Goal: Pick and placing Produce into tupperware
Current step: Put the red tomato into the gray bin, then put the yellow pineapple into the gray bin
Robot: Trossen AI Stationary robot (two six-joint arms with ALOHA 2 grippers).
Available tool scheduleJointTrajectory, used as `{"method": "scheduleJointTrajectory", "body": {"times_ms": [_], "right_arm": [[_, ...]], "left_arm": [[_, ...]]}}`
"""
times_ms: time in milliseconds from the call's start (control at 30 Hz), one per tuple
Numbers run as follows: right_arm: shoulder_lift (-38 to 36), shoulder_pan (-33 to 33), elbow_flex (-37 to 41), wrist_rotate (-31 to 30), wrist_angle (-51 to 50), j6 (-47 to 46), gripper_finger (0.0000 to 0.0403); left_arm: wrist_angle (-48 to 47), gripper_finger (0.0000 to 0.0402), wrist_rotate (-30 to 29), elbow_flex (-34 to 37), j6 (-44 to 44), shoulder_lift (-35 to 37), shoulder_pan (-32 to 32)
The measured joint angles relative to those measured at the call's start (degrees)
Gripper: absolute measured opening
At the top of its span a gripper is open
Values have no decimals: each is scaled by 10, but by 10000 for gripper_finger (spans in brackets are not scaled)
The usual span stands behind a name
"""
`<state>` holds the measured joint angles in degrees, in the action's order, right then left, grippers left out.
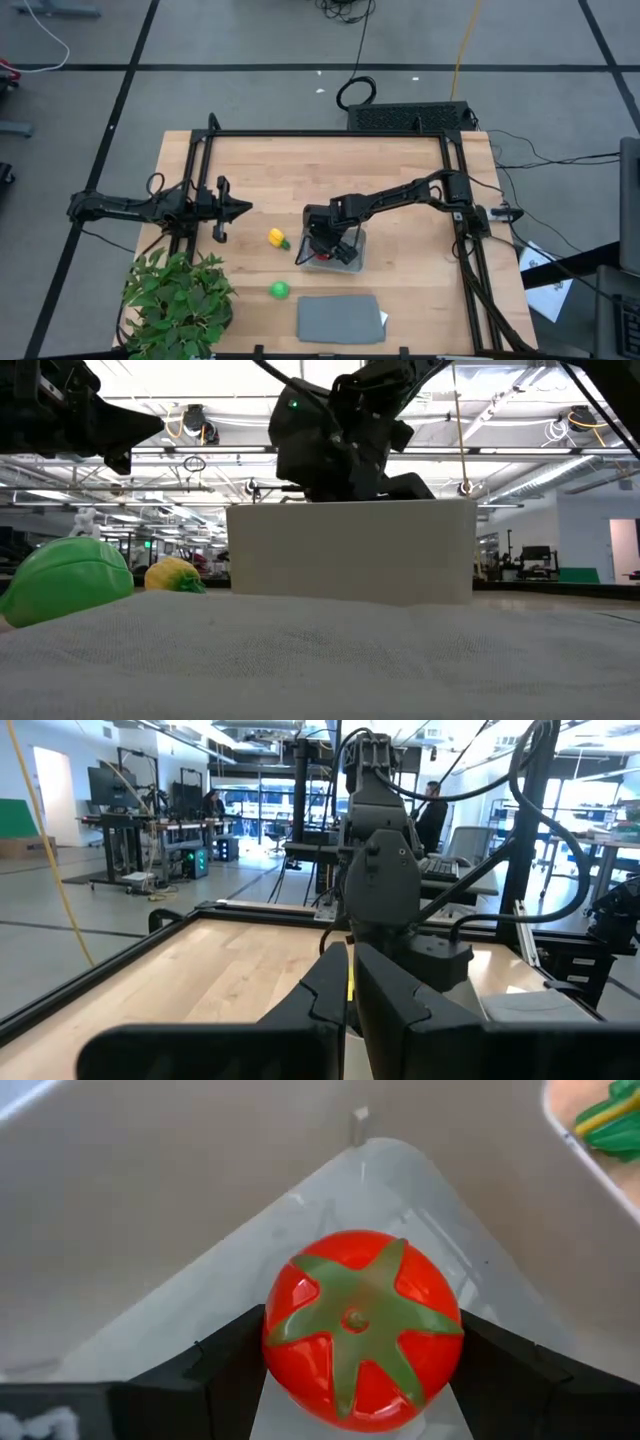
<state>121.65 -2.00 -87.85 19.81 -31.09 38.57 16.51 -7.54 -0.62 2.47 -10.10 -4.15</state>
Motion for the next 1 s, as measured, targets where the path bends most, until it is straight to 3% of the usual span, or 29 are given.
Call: {"method": "scheduleJointTrajectory", "body": {"times_ms": [300, 700, 1000], "right_arm": [[1, 0, 0, 0, 8, -3, 260], [-1, -5, 1, -6, 2, -18, 323], [-29, -16, 3, -45, -7, -36, 331]], "left_arm": [[-3, 26, 0, 0, 0, 0, 0], [-4, 26, 0, 0, 0, 0, 0], [-1, 26, 0, 0, 5, 0, 0]]}}
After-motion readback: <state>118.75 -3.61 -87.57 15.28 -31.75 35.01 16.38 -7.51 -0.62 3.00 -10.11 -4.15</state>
